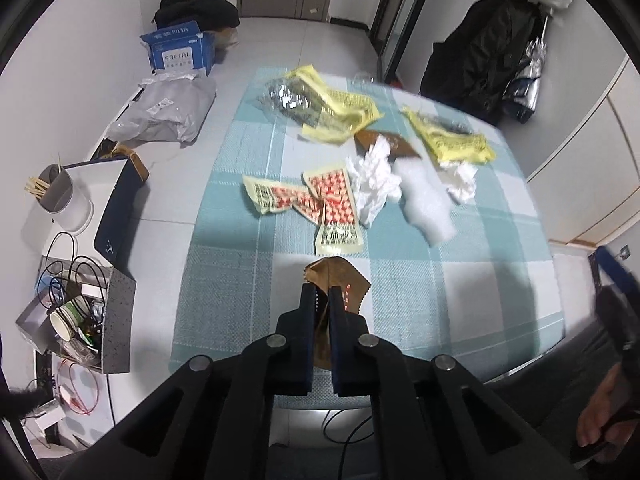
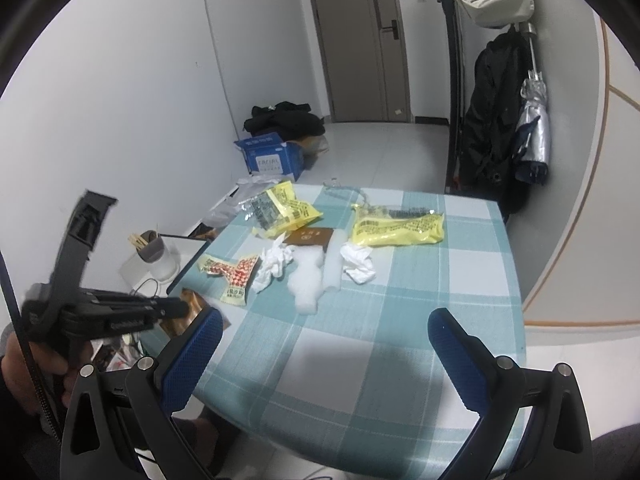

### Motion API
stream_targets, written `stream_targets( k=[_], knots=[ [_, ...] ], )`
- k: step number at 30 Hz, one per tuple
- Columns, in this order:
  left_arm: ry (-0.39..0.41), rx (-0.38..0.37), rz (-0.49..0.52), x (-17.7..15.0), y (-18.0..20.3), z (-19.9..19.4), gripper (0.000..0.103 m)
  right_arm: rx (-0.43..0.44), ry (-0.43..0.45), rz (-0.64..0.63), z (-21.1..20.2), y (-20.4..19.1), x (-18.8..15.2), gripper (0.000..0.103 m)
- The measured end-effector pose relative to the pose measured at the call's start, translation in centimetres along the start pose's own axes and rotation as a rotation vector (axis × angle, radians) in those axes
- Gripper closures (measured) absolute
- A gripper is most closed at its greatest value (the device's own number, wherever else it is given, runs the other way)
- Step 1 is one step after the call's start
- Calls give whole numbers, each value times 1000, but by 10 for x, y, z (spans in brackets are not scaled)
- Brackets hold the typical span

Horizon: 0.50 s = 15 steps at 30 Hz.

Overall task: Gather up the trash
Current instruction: 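Lift the sachet with the left gripper while the right gripper grasps the red-white checkered wrapper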

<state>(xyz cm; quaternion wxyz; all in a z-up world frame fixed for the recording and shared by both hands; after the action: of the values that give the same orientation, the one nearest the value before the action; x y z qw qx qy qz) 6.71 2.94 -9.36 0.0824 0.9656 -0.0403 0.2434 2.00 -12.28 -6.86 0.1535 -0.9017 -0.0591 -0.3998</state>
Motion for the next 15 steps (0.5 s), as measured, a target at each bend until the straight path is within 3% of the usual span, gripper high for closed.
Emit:
stream_targets(
  k=[6, 12, 15],
  knots=[
    [84, -52, -78, 7, -17, -25, 101, 14, -45, 8, 12, -5, -1, 1],
    [182, -42, -95, 11, -33, -47, 101, 64, -79, -60, 27, -30, 16, 4],
    [198, -33, -99, 11, -42, -50, 101, 101, -103, -67, 46, -47, 29, 12]
  ],
)
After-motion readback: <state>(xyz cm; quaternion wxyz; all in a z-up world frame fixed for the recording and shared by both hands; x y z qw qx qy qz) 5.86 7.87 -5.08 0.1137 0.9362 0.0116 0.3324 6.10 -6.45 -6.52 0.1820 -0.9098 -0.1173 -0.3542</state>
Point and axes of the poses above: each gripper's, at about its wrist camera, not at the fingertips, and z roughly the way its jaws point, y to its right, x to its top, the point moved 1 cm from there along z, roughly the way its jaws point, and after that the axes turned 8 degrees about z, right-handed, at the moved point
